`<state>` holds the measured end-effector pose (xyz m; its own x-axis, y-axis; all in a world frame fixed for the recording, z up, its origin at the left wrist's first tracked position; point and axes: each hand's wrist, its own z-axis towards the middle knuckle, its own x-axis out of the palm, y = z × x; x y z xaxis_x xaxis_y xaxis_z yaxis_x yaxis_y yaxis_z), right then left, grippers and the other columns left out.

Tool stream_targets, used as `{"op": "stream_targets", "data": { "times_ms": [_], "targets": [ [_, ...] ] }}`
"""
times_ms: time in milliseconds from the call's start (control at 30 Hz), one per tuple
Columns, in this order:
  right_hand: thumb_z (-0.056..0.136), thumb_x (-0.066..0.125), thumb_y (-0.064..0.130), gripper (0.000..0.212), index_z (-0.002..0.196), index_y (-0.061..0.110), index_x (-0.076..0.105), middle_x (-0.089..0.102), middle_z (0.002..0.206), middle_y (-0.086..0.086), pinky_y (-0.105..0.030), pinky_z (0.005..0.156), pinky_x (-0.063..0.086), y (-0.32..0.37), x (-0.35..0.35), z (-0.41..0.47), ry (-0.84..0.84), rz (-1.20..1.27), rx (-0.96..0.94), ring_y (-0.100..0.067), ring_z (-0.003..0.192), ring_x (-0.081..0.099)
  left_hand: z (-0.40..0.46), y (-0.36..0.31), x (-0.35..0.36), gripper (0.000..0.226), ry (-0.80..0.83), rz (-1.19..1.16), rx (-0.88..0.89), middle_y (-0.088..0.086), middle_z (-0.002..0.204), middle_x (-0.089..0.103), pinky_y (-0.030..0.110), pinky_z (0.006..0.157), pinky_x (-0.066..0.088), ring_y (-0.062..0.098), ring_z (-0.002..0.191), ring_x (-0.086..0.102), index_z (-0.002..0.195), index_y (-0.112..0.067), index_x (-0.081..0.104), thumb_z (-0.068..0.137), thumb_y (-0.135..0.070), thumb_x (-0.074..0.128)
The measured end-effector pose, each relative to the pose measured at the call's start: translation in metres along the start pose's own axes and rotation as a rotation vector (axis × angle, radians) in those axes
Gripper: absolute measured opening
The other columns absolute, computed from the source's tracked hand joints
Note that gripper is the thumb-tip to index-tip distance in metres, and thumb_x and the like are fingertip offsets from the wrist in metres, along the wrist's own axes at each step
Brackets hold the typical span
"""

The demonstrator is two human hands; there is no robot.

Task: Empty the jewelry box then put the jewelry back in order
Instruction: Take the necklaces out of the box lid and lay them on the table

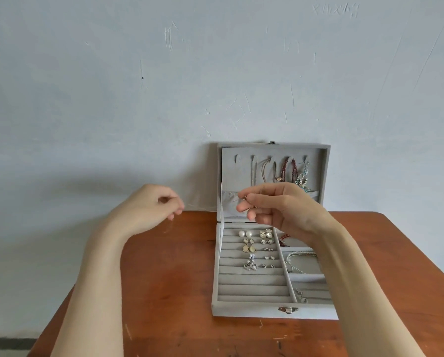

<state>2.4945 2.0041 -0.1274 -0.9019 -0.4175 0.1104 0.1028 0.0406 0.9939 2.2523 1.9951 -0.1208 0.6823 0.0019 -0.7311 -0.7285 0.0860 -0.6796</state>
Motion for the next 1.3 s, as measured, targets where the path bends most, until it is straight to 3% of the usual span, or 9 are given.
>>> {"op": "stream_targets", "data": {
  "times_ms": [133, 267, 367, 467, 633, 767, 867, 1033, 1300],
  "targets": [
    [0.086, 0.059, 0.004, 0.003, 0.084, 0.004, 0.060, 0.074, 0.082, -0.013, -0.015, 0.046, 0.045, 0.003, 0.002, -0.003, 0.005, -0.043, 0.034, -0.014, 0.059, 0.067, 0.006, -0.024, 0.019, 0.031, -0.013, -0.202, 0.149, -0.015, 0.110, 0.064, 0.026, 0.099, 0.041, 0.002, 0.110, 0.056, 0.120, -0.025, 0.056, 0.097, -0.013, 0.037],
    [0.083, 0.063, 0.005, 0.004, 0.080, 0.006, 0.066, 0.073, 0.078, -0.012, -0.013, 0.041, 0.043, 0.008, 0.001, -0.007, 0.004, -0.128, 0.062, -0.013, 0.055, 0.066, 0.006, -0.040, 0.041, 0.027, 0.270, -0.581, 0.137, -0.009, 0.112, 0.067, 0.028, 0.098, 0.045, 0.001, 0.111, 0.057, 0.121, -0.028, 0.052, 0.100, -0.025, 0.035],
    [0.084, 0.062, 0.009, 0.010, 0.080, 0.004, 0.070, 0.073, 0.076, -0.013, -0.013, 0.040, 0.042, 0.014, -0.004, -0.011, -0.015, -0.125, 0.047, -0.012, 0.052, 0.064, 0.006, -0.039, 0.048, 0.031, 0.452, -0.586, 0.124, -0.001, 0.098, 0.072, 0.028, 0.094, 0.046, 0.009, 0.105, 0.063, 0.119, -0.022, 0.052, 0.099, -0.034, 0.031],
    [0.088, 0.057, 0.018, 0.020, 0.083, 0.001, 0.068, 0.073, 0.074, -0.013, -0.013, 0.039, 0.043, 0.016, -0.010, -0.013, -0.033, -0.093, 0.057, -0.012, 0.051, 0.064, 0.006, -0.036, 0.049, 0.035, 0.503, -0.594, 0.150, -0.004, 0.065, 0.060, 0.023, 0.075, 0.049, 0.015, 0.074, 0.065, 0.106, -0.014, 0.059, 0.096, -0.038, 0.035],
    [0.088, 0.055, 0.020, 0.023, 0.084, 0.002, 0.068, 0.073, 0.075, -0.013, -0.014, 0.044, 0.049, 0.011, -0.009, -0.011, -0.031, -0.006, 0.110, -0.014, 0.055, 0.067, 0.005, -0.033, 0.036, 0.028, 0.359, -0.486, 0.210, -0.009, 0.056, 0.038, 0.017, 0.056, 0.039, 0.007, 0.054, 0.037, 0.082, -0.020, 0.067, 0.081, -0.044, 0.052],
    [0.071, 0.064, 0.018, 0.023, 0.085, 0.001, 0.069, 0.072, 0.076, -0.015, -0.014, 0.045, 0.050, 0.004, 0.002, -0.005, -0.005, 0.123, 0.135, -0.014, 0.055, 0.067, 0.001, -0.021, 0.018, 0.016, 0.241, -0.335, 0.185, -0.013, 0.050, 0.044, 0.020, 0.069, 0.038, 0.004, 0.052, 0.039, 0.079, -0.023, 0.069, 0.085, -0.034, 0.059],
    [0.068, 0.066, 0.013, 0.025, 0.089, -0.001, 0.067, 0.072, 0.074, -0.011, -0.013, 0.045, 0.050, -0.004, 0.017, 0.003, 0.027, 0.173, 0.160, -0.011, 0.055, 0.066, -0.004, -0.004, -0.002, 0.014, 0.144, -0.311, 0.125, -0.013, 0.049, 0.045, 0.020, 0.066, 0.037, 0.002, 0.050, 0.039, 0.074, -0.024, 0.071, 0.083, -0.030, 0.063],
    [0.082, 0.064, 0.003, 0.007, 0.088, 0.000, 0.064, 0.071, 0.071, -0.009, -0.013, 0.046, 0.050, -0.031, 0.057, 0.024, 0.016, 0.142, 0.264, -0.009, 0.053, 0.065, -0.009, 0.045, -0.040, 0.014, 0.065, -0.215, -0.043, -0.013, 0.051, 0.051, 0.023, 0.065, 0.035, 0.003, 0.053, 0.042, 0.074, -0.021, 0.073, 0.081, -0.031, 0.067],
    [0.087, 0.059, 0.001, 0.008, 0.087, -0.006, 0.059, 0.064, 0.071, -0.014, -0.014, 0.046, 0.051, -0.040, 0.103, 0.094, -0.127, 0.011, 0.327, -0.012, 0.054, 0.062, 0.023, 0.111, -0.034, 0.016, -0.181, -0.150, -0.220, -0.005, 0.065, 0.058, 0.025, 0.060, 0.039, 0.012, 0.064, 0.050, 0.077, -0.013, 0.069, 0.082, -0.028, 0.068]
  ]
}}
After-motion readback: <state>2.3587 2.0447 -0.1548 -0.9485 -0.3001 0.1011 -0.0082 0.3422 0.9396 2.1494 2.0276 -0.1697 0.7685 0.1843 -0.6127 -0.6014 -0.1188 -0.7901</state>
